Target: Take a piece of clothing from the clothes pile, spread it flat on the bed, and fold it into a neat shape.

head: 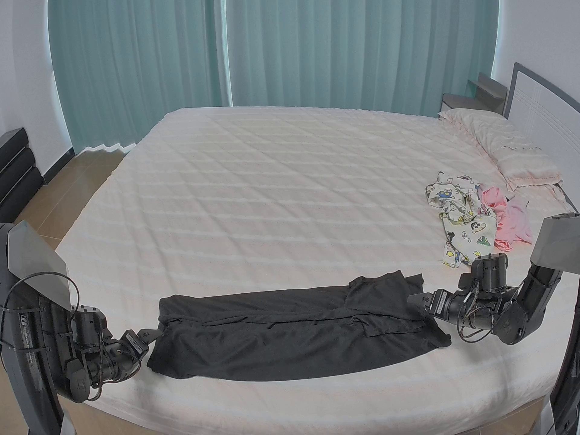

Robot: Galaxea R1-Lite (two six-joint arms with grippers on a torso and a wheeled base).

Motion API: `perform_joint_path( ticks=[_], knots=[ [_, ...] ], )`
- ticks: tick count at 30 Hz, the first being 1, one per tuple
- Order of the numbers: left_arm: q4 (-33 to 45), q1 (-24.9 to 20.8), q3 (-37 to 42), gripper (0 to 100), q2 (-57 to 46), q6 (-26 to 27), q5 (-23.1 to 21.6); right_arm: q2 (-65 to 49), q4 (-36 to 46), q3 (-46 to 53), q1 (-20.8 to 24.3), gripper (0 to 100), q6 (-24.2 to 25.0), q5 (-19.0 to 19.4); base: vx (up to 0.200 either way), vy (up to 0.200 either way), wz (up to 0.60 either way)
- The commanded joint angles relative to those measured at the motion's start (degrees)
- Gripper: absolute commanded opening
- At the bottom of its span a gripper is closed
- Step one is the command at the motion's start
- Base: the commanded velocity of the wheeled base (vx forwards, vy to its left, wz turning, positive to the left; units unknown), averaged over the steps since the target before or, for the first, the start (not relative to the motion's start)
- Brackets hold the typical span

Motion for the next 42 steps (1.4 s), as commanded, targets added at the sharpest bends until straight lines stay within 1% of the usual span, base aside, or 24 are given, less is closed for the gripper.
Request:
perform_joint_path(
  ticks=[1,4,7,9,10,11,13,18,19,24,27,28,31,32,35,42],
  knots=[
    [-1.02,-1.51,1.14,100,0.58,1.16,0.91,0.04,-0.02,-0.02,0.02,100,0.01,0.03,0.000,0.000,0.00],
    [-1.02,-3.44,1.05,100,2.16,1.43,3.19,-0.04,-0.02,-0.10,-0.07,100,0.01,0.03,0.000,0.000,0.00],
    [-1.02,-5.90,0.88,100,4.10,1.52,7.50,-0.04,-0.02,-0.10,-0.07,100,0.01,0.12,0.000,0.000,0.00],
    [-1.02,-7.31,0.70,100,4.62,1.43,9.35,0.04,-0.02,-0.10,-0.07,100,0.01,0.12,0.000,0.000,0.00],
    [-1.02,-7.31,0.70,100,4.62,1.43,9.35,0.04,-0.02,-0.10,-0.07,100,0.01,0.12,0.000,0.000,0.00],
    [-1.02,-8.54,0.79,100,4.62,1.43,9.61,0.04,-0.02,-0.10,-0.07,100,0.01,0.12,0.000,0.000,0.00],
    [-1.02,-9.15,0.70,100,4.62,1.43,9.79,0.13,-0.02,-0.19,-0.07,100,0.01,0.12,0.000,0.000,0.00],
    [-1.02,-8.80,0.88,100,4.89,1.43,9.70,-0.22,0.24,0.16,-0.07,100,-0.08,-0.06,0.000,0.000,0.00],
    [-1.02,-8.54,1.05,0,4.80,1.43,9.52,-0.31,0.33,0.42,-0.07,100,-0.08,-0.06,0.000,0.000,0.00],
    [-1.02,-6.25,1.05,0,4.71,1.69,9.87,-1.71,0.68,1.83,-0.07,100,-0.52,0.03,0.000,0.000,0.00],
    [-1.02,-5.02,1.05,0,4.62,2.75,9.87,-1.71,0.68,1.92,-0.07,100,-0.61,-0.06,0.000,0.000,0.00],
    [-1.02,-4.14,1.05,0,4.62,4.15,9.87,-1.63,0.68,1.92,-0.07,100,-0.61,-0.06,0.000,0.000,0.00],
    [-1.02,-3.27,1.05,0,4.62,5.12,9.96,-1.63,0.68,1.92,-0.07,100,-0.61,0.03,0.000,0.000,0.00],
    [-1.02,-2.21,1.05,0,4.45,6.17,10.49,-1.63,0.68,1.92,-0.07,100,-0.69,0.03,0.000,0.000,0.00],
    [-1.02,-1.42,1.05,0,4.54,7.76,10.66,-1.63,0.86,1.92,-0.07,100,-0.69,-0.06,0.000,0.000,0.00],
    [-1.02,-1.77,1.14,0,5.77,7.84,10.58,-1.98,0.86,2.44,-0.51,100,-0.87,-0.06,0.000,0.000,0.00]
  ],
)
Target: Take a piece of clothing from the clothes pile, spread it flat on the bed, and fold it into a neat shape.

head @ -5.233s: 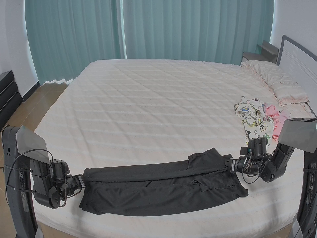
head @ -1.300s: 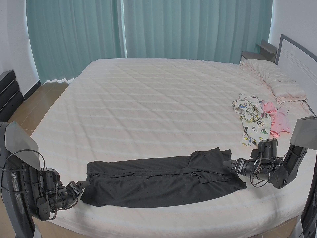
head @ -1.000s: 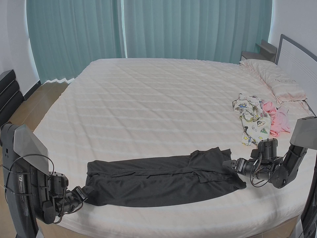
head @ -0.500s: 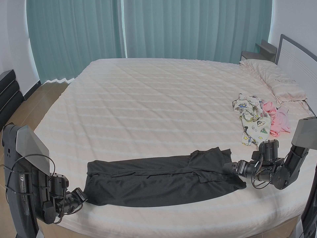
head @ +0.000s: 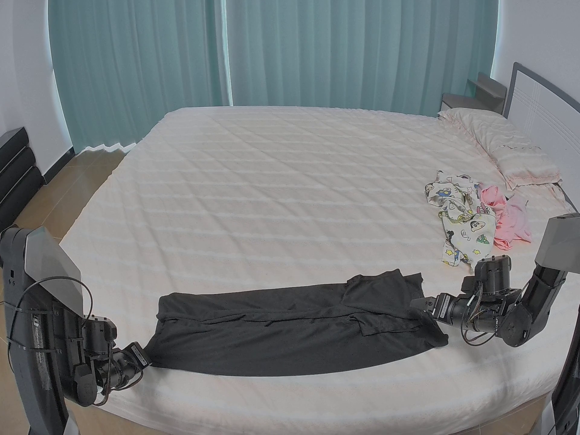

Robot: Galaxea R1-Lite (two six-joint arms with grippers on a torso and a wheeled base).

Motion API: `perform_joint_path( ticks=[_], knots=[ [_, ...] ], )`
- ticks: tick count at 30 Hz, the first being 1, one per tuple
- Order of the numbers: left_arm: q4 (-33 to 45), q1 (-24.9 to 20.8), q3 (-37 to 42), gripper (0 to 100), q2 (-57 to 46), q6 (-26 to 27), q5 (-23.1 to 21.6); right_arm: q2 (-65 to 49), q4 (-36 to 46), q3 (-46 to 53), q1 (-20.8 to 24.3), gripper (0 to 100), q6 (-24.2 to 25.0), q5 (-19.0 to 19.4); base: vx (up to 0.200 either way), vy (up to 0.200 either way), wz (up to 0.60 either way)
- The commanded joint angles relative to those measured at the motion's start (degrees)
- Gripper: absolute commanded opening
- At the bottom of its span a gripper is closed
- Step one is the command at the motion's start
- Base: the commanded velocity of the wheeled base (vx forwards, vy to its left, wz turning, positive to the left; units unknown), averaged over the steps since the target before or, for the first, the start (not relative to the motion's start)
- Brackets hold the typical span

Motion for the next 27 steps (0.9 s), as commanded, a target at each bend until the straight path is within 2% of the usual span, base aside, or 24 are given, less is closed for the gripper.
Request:
perform_joint_path(
  ticks=[1,3,4,13,14,19,27],
  knots=[
    [-1.00,-0.06,0.75,0,1.12,0.06,0.02,-0.70,0.02,0.38,-0.71,100,-0.08,0.02,0.000,0.000,0.00],
    [-1.00,0.02,0.75,0,1.12,-0.03,-0.16,-1.05,0.19,0.38,-1.06,100,-0.17,0.11,0.000,0.000,0.00],
    [-1.00,0.02,0.75,100,1.12,-0.03,-0.16,-1.05,0.19,0.38,-1.06,100,-0.17,0.11,0.000,0.000,0.00],
    [-1.00,0.38,0.75,100,0.06,-0.65,-1.74,-6.32,1.25,6.97,-2.29,100,-0.25,0.19,0.000,0.000,0.00],
    [-1.00,0.29,0.84,100,-0.11,-0.65,-3.32,-6.85,1.42,9.69,-2.91,100,-0.17,0.81,0.000,0.000,0.00],
    [-1.00,0.29,0.84,100,-0.03,-2.14,-4.20,-4.39,0.81,11.01,-4.84,100,0.01,1.69,0.000,0.000,0.00],
    [-1.00,0.29,0.75,100,-0.03,-3.11,-4.20,0.80,1.34,10.66,-4.49,100,1.15,1.16,0.000,0.000,0.00]
  ],
)
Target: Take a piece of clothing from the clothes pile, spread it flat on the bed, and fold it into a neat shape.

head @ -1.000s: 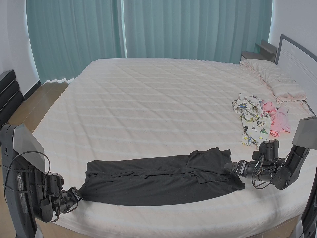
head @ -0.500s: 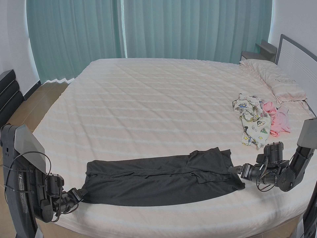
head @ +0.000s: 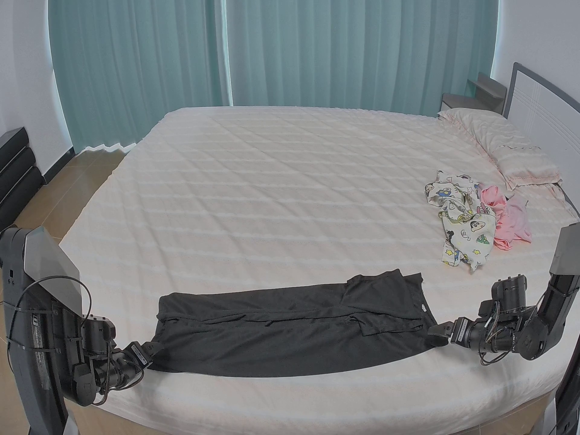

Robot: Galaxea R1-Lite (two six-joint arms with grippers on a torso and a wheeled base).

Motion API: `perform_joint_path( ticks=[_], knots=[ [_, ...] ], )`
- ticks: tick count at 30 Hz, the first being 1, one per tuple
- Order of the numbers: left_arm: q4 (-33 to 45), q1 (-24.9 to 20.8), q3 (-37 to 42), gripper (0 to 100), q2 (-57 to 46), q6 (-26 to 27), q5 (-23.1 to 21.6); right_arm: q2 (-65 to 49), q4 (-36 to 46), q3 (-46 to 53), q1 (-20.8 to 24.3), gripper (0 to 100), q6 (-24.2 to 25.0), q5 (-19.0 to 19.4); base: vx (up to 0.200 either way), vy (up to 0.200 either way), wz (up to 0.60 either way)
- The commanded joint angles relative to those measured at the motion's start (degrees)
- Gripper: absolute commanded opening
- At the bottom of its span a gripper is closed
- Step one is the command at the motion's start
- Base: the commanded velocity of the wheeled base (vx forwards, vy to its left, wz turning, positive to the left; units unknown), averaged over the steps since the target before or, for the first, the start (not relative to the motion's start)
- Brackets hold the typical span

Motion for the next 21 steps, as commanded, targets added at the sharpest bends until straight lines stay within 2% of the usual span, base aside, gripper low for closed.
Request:
perform_joint_path(
  ticks=[1,5,8,10,11,13,21],
  knots=[
    [-1.02,0.02,0.75,100,0.00,-0.05,-0.04,4.30,-0.13,-0.23,0.11,100,0.82,-0.27,0.000,0.000,0.00],
    [-1.02,0.02,0.75,100,0.00,-0.05,-0.04,6.23,-0.13,-1.02,0.81,100,1.88,-0.44,0.000,0.000,0.00],
    [-1.02,0.02,0.75,100,0.09,-0.05,-0.04,8.17,-0.74,-2.43,1.51,100,2.93,-3.17,0.000,0.000,0.00],
    [-1.02,0.02,0.75,100,0.09,-0.05,-0.04,8.52,-0.74,-3.66,1.78,100,4.95,-3.70,0.000,0.000,0.00],
    [-1.02,0.02,0.75,100,0.09,-0.05,-0.04,8.61,-0.74,-4.45,1.87,0,6.71,-3.87,0.000,0.000,0.00],
    [-1.02,0.02,0.75,100,0.09,-0.05,-0.04,8.34,-0.83,-5.33,1.87,0,9.26,-3.96,0.000,0.000,0.00],
    [-1.02,0.02,0.75,100,0.18,-0.05,-0.04,8.52,-0.92,-4.80,1.69,0,8.82,-4.93,0.000,0.000,0.00]
  ],
)
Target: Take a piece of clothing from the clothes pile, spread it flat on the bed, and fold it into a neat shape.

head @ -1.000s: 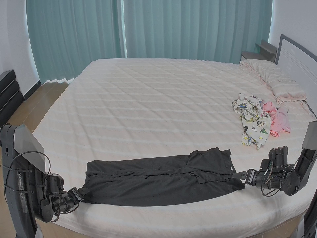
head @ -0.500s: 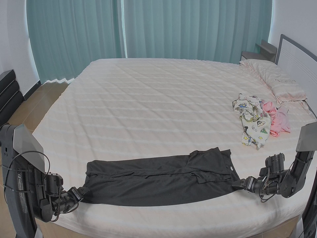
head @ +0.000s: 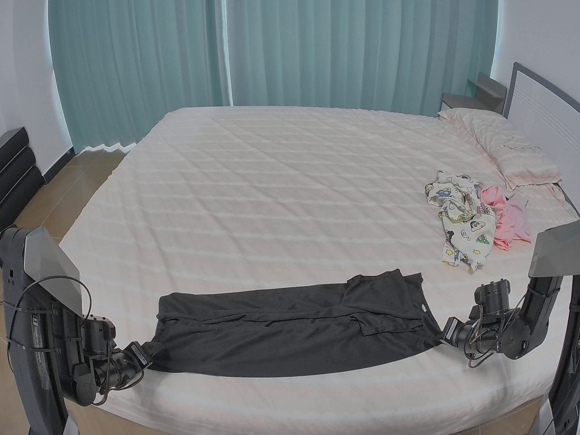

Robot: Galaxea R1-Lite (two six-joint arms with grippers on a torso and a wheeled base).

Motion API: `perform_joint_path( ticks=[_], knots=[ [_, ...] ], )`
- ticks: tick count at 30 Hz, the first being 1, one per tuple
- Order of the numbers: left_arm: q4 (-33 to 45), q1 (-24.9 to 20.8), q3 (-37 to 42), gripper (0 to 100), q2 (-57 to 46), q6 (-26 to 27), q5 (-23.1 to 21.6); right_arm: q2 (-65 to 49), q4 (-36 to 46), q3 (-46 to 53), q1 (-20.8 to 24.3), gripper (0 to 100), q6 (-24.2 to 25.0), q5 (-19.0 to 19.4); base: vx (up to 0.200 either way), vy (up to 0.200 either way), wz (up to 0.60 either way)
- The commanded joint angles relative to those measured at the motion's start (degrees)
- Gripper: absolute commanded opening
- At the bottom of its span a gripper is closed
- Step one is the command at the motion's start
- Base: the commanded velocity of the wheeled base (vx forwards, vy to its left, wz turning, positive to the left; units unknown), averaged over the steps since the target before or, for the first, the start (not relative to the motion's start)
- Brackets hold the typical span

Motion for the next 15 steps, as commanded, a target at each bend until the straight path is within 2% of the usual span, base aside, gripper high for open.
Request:
perform_joint_path(
  ticks=[1,8,13,14,15],
  knots=[
    [-1.02,0.02,0.75,100,0.15,-0.05,0.01,0.04,0.07,0.29,-0.24,0,-0.70,-0.84,0.000,0.000,0.00],
    [-1.02,0.02,0.75,100,0.15,0.04,0.01,-2.07,0.07,1.88,-2.00,0,-5.09,-2.34,0.000,0.000,0.00],
    [-1.02,0.02,0.66,100,0.15,0.04,0.01,-1.81,0.07,2.23,-1.74,0,-5.53,-2.25,0.000,0.000,0.00],
    [-1.02,0.02,0.66,100,0.15,0.04,0.01,-1.63,0.07,2.40,-1.65,100,-5.53,-2.34,0.000,0.000,0.00],
    [-1.02,0.02,0.66,100,0.15,-0.05,0.01,-1.46,0.07,2.40,-1.47,100,-5.53,-2.25,0.000,0.000,0.00]
  ],
)
